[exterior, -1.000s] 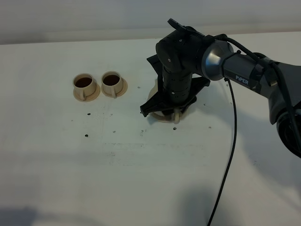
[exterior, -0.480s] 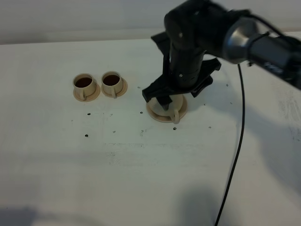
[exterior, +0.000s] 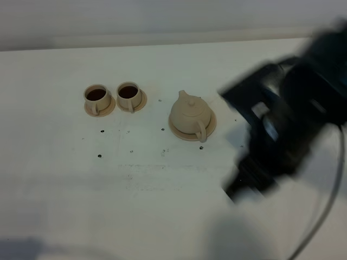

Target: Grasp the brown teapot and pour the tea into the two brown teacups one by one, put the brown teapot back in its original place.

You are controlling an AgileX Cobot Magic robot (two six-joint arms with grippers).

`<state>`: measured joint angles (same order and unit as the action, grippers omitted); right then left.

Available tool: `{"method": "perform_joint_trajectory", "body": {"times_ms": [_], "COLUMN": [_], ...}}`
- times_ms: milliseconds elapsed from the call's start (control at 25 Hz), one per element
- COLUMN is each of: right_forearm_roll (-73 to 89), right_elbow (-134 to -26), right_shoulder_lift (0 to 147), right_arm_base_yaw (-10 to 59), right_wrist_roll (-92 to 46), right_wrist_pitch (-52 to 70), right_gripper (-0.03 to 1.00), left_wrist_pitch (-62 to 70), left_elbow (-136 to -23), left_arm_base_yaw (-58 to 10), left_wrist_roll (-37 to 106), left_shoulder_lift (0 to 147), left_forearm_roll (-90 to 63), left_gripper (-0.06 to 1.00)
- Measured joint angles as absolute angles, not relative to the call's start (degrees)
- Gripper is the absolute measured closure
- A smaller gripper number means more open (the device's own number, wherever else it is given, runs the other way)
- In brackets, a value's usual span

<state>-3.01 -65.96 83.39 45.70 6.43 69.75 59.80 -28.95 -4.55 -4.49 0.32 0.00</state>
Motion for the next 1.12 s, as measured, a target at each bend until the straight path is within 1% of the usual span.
{"method": "perform_joint_trajectory", "body": {"times_ms": [80,280,560,800,1120], "right_forearm_roll": [-3.01,-2.94,0.0,4.43,7.64], "right_elbow": [-58.49,-44.48,-30.82,-29.33,-29.26], "right_shoulder_lift": [77.17,61.46,42.53,34.05,30.61], "right_arm_base_yaw": [47.69,52.05,58.21,61.6,62.51], "right_wrist_roll": [6.31,5.68,1.47,-1.17,-6.78], "right_wrist_pitch": [69.17,65.39,59.98,61.81,62.45], "right_gripper": [0.53,0.54,0.53,0.46,0.45], "left_wrist_pitch": [59.8,59.8,59.8,59.8,59.8], "left_elbow": [-28.95,-28.95,-28.95,-28.95,-28.95], "left_arm_base_yaw": [-4.55,-4.55,-4.55,-4.55,-4.55], "left_wrist_roll": [-4.49,-4.49,-4.49,-4.49,-4.49], "left_shoulder_lift": [0.32,0.32,0.32,0.32,0.32], "left_forearm_roll": [0.0,0.0,0.0,0.0,0.0], "left_gripper": [0.35,0.35,0.35,0.35,0.35]}}
